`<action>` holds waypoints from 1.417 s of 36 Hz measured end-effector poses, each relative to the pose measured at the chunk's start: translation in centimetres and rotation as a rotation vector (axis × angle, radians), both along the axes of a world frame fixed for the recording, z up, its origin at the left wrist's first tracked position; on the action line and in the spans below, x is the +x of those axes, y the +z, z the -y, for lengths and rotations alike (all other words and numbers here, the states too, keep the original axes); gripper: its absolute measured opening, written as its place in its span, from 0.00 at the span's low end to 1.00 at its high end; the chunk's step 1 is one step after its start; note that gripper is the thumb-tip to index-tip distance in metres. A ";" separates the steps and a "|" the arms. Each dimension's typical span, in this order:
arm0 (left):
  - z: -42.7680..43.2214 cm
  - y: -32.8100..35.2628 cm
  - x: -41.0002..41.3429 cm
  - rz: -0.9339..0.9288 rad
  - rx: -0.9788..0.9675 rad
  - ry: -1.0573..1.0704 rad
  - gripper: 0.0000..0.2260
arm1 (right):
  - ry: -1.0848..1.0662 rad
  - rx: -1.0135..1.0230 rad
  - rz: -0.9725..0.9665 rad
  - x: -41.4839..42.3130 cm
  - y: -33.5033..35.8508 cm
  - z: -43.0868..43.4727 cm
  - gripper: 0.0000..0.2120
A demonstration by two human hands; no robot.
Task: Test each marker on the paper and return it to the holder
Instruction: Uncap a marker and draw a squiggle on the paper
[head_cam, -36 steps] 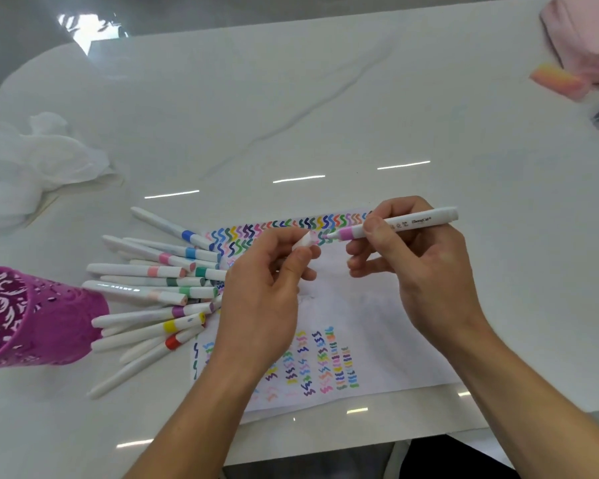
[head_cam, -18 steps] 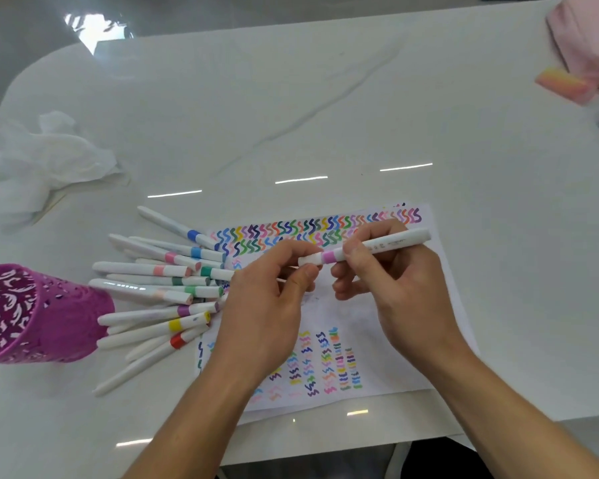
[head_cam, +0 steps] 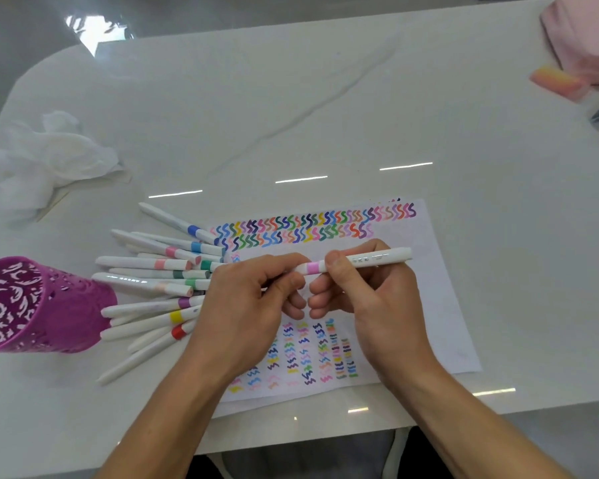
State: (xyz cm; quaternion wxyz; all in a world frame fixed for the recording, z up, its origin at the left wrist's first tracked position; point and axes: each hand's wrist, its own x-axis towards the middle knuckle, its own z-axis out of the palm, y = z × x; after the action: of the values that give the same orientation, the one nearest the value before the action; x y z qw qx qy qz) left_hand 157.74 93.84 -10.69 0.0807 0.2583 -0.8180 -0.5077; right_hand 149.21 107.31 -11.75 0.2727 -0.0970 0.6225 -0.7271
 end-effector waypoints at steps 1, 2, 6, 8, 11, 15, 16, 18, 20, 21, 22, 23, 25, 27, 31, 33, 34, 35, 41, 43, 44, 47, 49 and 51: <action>-0.1 0.1 0.1 -0.007 0.010 0.009 0.11 | 0.009 -0.011 0.018 0.0 0.0 0.0 0.10; -0.3 0.1 0.2 -0.014 0.016 0.016 0.11 | 0.018 -0.017 0.035 0.1 0.0 0.0 0.11; -0.7 0.4 0.3 -0.034 0.009 0.030 0.10 | 0.067 -0.025 0.075 -0.1 -0.1 -0.1 0.09; -0.5 0.5 0.3 -0.047 0.028 0.037 0.10 | 0.090 -0.041 0.090 -0.1 -0.1 -0.1 0.08; -0.1 0.7 0.4 -0.083 0.090 0.066 0.09 | 0.128 -0.052 0.130 -0.2 0.0 0.2 0.09; 0.4 1.2 0.7 -0.126 0.158 0.155 0.03 | 0.183 -0.023 0.189 -0.3 0.2 0.9 0.12; 0.6 1.3 0.9 -0.139 0.168 0.187 0.02 | 0.203 0.002 0.185 -0.2 0.2 1.0 0.12; 0.9 1.6 1.4 -0.174 0.188 0.251 0.02 | 0.227 0.065 0.172 0.0 0.2 1.2 0.15; 1.3 1.8 2.0 -0.210 0.186 0.318 0.03 | 0.217 0.113 0.161 0.1 0.1 1.4 0.20; 1.5 1.9 2.4 -0.222 0.180 0.353 0.04 | 0.205 0.130 0.149 0.1 0.0 1.5 0.21; 1.8 2.0 2.7 -0.235 0.174 0.381 0.04 | 0.193 0.141 0.131 0.0 0.0 1.6 0.22; 2.0 2.1 3.0 -0.251 0.165 0.402 0.05 | 0.181 0.148 0.110 0.0 0.0 1.7 0.22; 2.3 2.3 3.7 -0.270 0.133 0.432 0.05 | 0.159 0.159 0.076 0.0 -0.1 1.8 0.19; 2.5 2.5 4.3 -0.283 0.104 0.466 0.06 | 0.159 0.183 0.037 0.2 -0.3 1.9 0.17; 2.9 2.8 5.4 -0.341 -0.028 0.488 0.06 | 0.179 0.230 -0.065 0.8 -0.5 2.4 0.12; 3.1 3.0 5.9 -0.368 -0.133 0.508 0.07 | 0.192 0.252 -0.110 1.1 -0.6 2.8 0.10; 3.2 3.1 6.1 -0.383 -0.201 0.515 0.08 | 0.200 0.263 -0.127 1.2 -0.6 2.9 0.10; 3.3 3.2 6.3 -0.397 -0.283 0.517 0.09 | 0.211 0.271 -0.143 1.3 -0.7 3.1 0.09; 4.1 3.6 7.6 -0.501 -0.611 0.553 0.13 | 0.290 0.347 -0.278 2.2 -1.2 3.9 0.04; 4.3 3.8 7.9 -0.524 -0.706 0.582 0.13 | 0.305 0.366 -0.306 2.4 -1.3 3.9 0.04; 4.5 3.9 8.1 -0.543 -0.735 0.589 0.13 | 0.310 0.373 -0.313 2.4 -1.4 4.0 0.04; 5.0 4.4 8.6 -0.587 -0.810 0.568 0.13 | 0.322 0.387 -0.332 2.5 -1.5 4.2 0.04; 5.2 4.4 8.8 -0.570 -0.864 0.570 0.14 | 0.325 0.387 -0.342 2.5 -1.6 4.3 0.04; 5.4 4.3 9.0 -0.519 -0.909 0.591 0.15 | 0.329 0.386 -0.352 2.5 -1.6 4.5 0.03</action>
State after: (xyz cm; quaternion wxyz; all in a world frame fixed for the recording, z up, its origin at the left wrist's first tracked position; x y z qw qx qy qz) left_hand 166.76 88.42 -6.40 0.5180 0.2820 -0.8001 -0.1093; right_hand 151.75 102.86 -13.33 0.2882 -0.2674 0.7629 -0.5133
